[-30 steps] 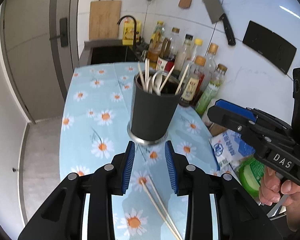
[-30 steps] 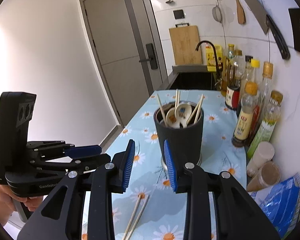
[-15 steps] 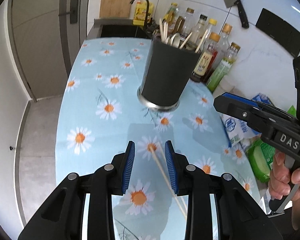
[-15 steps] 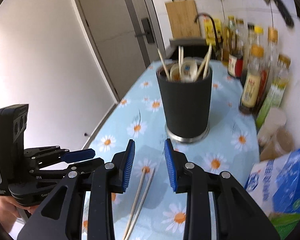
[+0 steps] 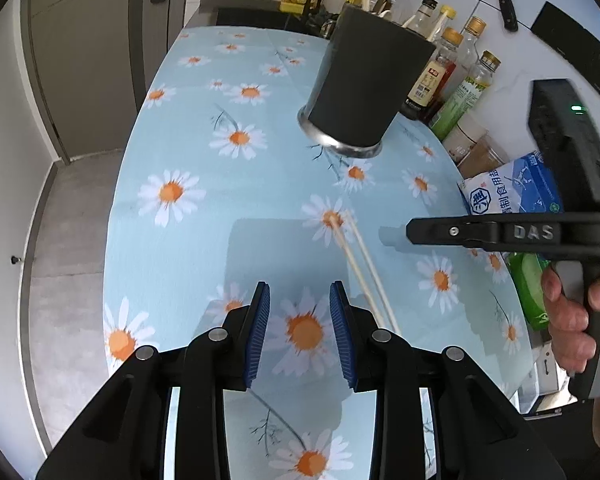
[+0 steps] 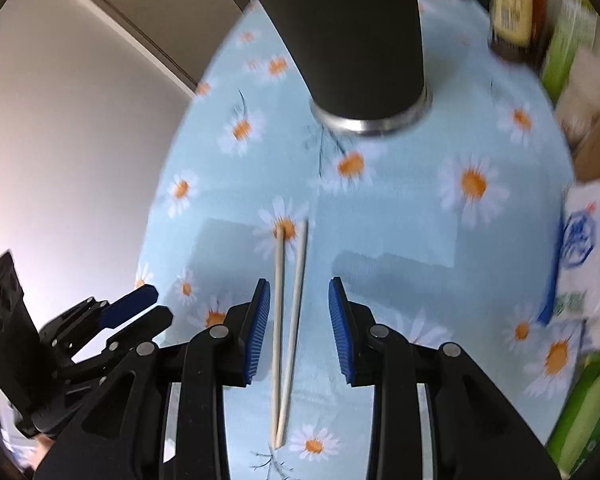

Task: Organize utensils
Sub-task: 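Close the right tool on a wooden chopstick lying on the cloth, then close the left tool on another wooden chopstick while the right tool holds its chopstick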

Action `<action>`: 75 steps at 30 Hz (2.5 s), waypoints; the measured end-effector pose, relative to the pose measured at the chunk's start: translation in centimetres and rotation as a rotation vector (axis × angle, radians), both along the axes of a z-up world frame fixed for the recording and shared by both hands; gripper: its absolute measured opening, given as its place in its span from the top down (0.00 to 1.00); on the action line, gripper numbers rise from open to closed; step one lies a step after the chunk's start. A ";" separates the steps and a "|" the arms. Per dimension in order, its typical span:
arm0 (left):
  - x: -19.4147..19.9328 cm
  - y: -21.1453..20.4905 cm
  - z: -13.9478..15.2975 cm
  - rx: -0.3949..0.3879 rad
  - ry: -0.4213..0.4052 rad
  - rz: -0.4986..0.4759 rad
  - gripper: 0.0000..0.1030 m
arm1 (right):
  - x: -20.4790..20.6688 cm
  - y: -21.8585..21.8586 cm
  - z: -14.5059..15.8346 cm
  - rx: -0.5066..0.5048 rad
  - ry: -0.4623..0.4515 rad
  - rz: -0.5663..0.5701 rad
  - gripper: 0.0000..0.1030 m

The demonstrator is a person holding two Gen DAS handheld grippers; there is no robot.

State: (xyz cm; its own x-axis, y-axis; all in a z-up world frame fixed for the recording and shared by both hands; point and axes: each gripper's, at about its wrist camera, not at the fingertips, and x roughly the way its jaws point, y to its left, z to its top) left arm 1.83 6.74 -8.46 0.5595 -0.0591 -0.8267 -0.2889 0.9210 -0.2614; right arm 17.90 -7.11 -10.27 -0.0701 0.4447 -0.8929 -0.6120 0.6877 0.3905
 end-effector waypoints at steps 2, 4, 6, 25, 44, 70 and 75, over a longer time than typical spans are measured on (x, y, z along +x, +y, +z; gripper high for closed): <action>-0.5 0.5 -0.3 -0.008 0.003 0.005 0.71 | 0.3 0.4 -0.9 -0.031 0.057 -0.012 0.69; -0.9 0.8 -0.5 -0.016 0.006 0.008 0.71 | 0.5 0.9 -1.4 -0.068 0.083 -0.017 0.69; -1.3 1.3 -0.8 -0.021 0.010 0.010 0.71 | 0.4 1.6 -1.9 -0.111 0.097 -0.012 0.69; -2.7 3.3 -1.8 -0.051 0.007 0.001 0.71 | -1.2 5.9 -3.9 -0.368 0.010 0.023 0.89; 0.5 0.3 -1.6 -0.071 0.057 -0.011 0.71 | 1.2 1.8 -2.1 -0.254 0.063 0.011 0.95; 7.7 -5.9 -3.8 -0.040 0.290 0.080 0.71 | 2.8 -7.2 2.0 -0.077 0.046 0.069 0.95; 8.3 -6.3 -4.1 -0.026 0.314 0.114 0.72 | 3.0 -7.9 2.1 -0.060 0.057 0.088 0.95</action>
